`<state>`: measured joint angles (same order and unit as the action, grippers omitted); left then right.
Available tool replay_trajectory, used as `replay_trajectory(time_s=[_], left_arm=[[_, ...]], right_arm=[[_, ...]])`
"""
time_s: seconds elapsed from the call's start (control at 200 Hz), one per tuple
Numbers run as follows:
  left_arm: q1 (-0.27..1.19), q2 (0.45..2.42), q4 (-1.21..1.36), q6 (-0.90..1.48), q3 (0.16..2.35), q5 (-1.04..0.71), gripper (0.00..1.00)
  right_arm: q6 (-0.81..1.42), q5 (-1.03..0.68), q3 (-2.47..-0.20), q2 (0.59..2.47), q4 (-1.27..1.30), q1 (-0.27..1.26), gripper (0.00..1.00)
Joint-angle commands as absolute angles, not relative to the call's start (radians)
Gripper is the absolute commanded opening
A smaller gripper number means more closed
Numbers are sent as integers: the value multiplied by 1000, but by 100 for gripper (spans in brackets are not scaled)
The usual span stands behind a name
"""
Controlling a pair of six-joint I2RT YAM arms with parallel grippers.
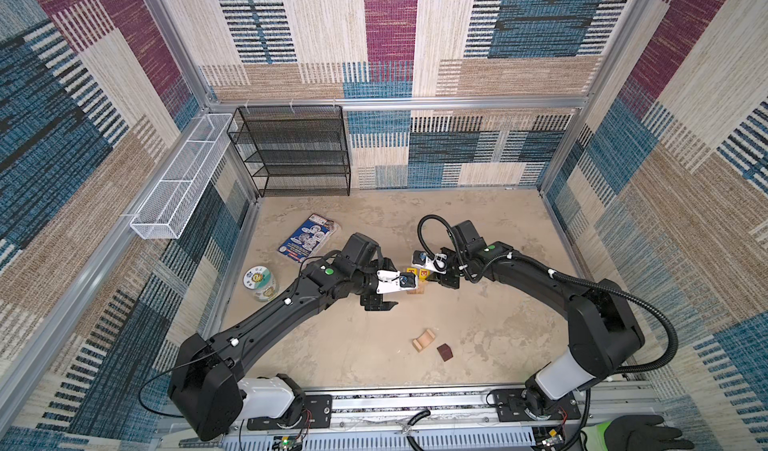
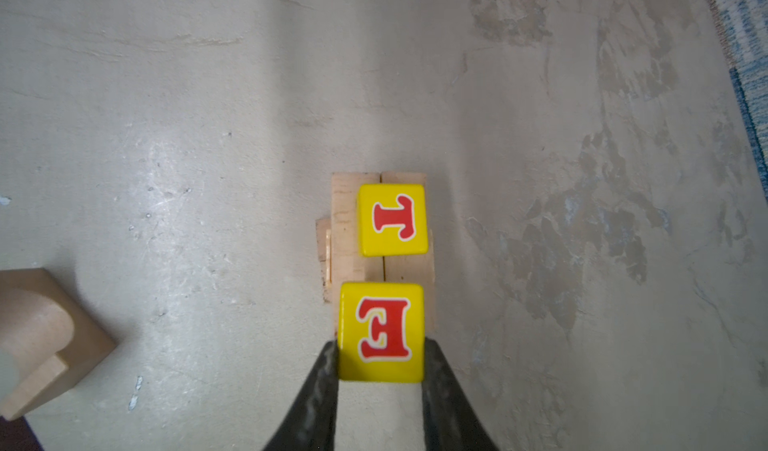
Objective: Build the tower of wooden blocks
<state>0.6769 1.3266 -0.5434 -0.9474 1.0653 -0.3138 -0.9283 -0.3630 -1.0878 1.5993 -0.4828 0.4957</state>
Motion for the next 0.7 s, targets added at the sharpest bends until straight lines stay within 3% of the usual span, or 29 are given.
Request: replay_trajectory(time_s=[0.0,0.691], left_arm=[[680,1321,-540,-962,1062,-307,80],[687,1325,-538,-977,1051,-295,79]], right_arm=[[-943,-388,-1103,1607,-467,493,0],[-955,-398,-1139,1645,-494,484,8]])
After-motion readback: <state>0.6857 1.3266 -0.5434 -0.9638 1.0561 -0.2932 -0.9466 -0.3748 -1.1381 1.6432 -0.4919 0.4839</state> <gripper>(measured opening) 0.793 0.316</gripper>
